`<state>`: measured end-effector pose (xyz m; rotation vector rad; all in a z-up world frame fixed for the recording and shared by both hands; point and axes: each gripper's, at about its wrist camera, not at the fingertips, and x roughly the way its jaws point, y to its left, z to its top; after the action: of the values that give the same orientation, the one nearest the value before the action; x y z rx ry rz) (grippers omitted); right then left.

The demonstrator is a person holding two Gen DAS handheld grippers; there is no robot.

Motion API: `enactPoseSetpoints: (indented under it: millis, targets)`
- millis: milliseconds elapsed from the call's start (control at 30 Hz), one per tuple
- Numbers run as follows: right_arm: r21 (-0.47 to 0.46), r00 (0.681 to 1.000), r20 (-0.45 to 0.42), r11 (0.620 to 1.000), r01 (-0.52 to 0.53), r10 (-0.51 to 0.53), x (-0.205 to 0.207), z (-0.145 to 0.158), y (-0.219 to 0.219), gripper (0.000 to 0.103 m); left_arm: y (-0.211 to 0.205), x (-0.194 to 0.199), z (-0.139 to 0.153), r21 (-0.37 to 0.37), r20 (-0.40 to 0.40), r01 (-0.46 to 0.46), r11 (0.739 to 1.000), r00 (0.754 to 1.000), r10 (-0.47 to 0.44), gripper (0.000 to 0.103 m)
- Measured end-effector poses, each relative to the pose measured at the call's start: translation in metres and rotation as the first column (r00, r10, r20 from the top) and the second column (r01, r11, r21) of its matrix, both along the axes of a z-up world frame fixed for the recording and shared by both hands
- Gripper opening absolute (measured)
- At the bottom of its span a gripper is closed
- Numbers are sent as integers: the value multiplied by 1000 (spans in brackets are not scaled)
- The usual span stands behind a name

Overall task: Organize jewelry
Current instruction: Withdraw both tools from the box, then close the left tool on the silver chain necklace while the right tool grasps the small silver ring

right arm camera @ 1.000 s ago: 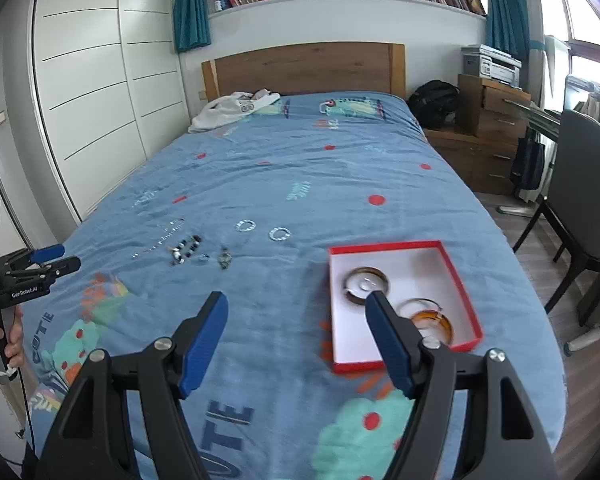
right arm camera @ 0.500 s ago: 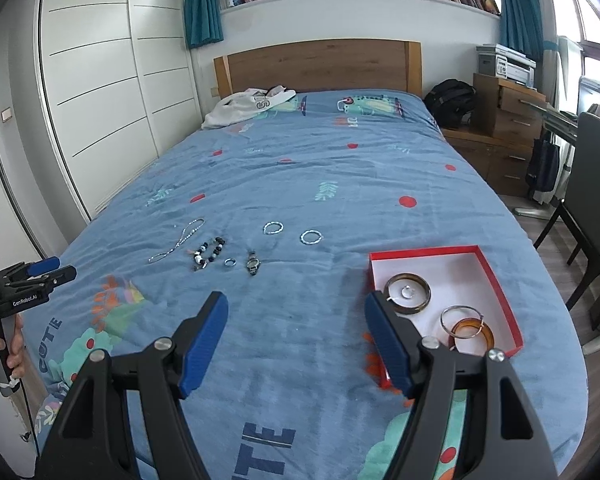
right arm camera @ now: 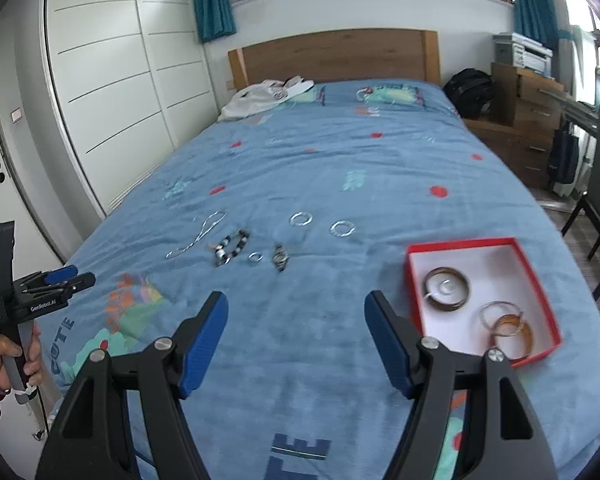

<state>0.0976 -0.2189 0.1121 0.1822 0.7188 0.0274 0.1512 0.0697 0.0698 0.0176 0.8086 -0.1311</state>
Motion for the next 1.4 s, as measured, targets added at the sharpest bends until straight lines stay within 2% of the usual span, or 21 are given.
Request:
enactPoseSetpoints:
  millis: [367,500,767,1167,1400]
  targets:
    - [40,995,-57,996,-74,77,46,-38,34,69,15,32,-25,-28,-42,-12,1000,999,11,66]
    - [66,993,-69,993,-96,100,65,-53,44,62,16,48,-32,-40,-46,-2,999,999,0,66]
    - [104,985,-107,987,-123,134,108,-86,62,56,12,93,-50,-67,-62,20,998,998,-24,66]
    - [156,979,-156,982,-105,129,178,-135,64,49,-3,180,-90,-69,-128,86,994,987,-94,64]
    - [179,978,-170,980,-89,119,207,-156,64,43,-15,210,-108,-80,-157,104,991,981,-115,56]
